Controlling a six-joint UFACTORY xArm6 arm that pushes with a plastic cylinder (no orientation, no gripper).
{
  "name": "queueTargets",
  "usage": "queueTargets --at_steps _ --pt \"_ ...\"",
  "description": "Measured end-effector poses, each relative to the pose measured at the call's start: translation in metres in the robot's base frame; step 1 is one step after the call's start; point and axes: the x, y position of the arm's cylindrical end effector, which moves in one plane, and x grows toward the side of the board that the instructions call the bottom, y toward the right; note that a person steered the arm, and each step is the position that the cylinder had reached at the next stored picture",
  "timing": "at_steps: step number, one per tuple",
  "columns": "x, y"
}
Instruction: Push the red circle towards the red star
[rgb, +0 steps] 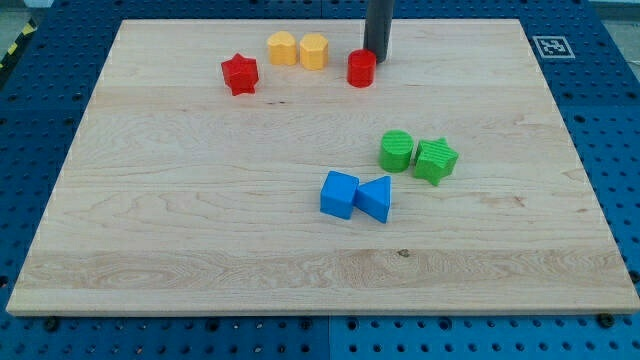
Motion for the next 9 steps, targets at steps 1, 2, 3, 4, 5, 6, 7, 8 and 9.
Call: queueTargets --at_steps 1,2,3,4,5,6,7,8,9 --pt "0.016 0.001" --pt "0.026 0.029" --pt "0.034 0.05" --pt "0.041 0.043" --pt "0.048 0.014" --pt "0.048 -0.013" --pt "0.048 -0.018" --pt "0.048 -0.006" --pt "0.035 -0.001"
